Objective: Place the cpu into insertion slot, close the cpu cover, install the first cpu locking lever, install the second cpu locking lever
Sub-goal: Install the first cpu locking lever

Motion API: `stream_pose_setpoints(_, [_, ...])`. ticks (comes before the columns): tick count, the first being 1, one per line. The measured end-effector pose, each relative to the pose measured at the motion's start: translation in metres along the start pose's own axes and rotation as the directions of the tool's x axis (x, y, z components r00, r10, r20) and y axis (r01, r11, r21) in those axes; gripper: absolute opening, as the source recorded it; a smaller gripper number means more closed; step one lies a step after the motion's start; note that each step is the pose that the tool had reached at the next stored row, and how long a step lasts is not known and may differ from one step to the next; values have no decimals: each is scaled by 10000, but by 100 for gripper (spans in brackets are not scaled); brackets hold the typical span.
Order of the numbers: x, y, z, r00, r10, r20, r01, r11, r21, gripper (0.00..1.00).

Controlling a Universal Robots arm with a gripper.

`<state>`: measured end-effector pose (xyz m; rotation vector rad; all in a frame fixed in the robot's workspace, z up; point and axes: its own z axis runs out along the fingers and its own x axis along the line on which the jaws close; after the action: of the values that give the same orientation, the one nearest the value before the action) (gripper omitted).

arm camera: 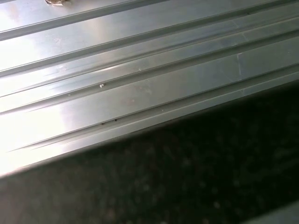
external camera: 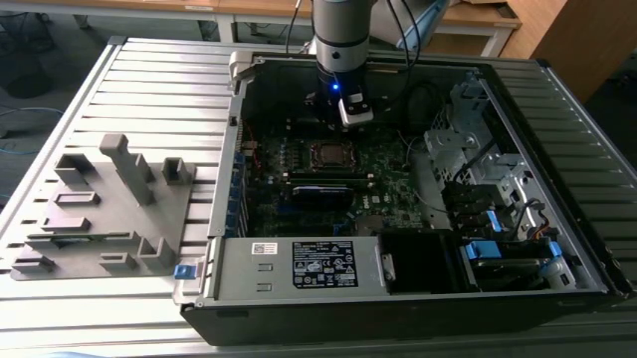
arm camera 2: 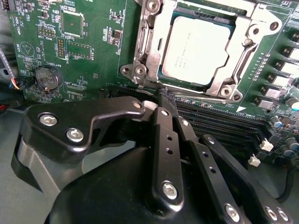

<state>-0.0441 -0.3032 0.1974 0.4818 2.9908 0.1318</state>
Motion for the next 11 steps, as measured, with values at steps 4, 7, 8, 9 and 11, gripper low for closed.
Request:
stream_pose_setpoints(4, [-1,1,-14,10000,1,-1,-1,10000,-1,11])
stream_pose_setpoints(7, [-3,3,-30,10000,1,-1,-1,10000,-1,11])
stream_pose_setpoints(8, [-3,4,-33,10000,1,-1,-1,10000,-2,11])
stream_pose_setpoints(9, [-3,4,-34,10000,1,0,-1,10000,-4,11])
stream_pose_setpoints(11, [-3,4,-34,10000,2,-1,-2,10000,-4,11])
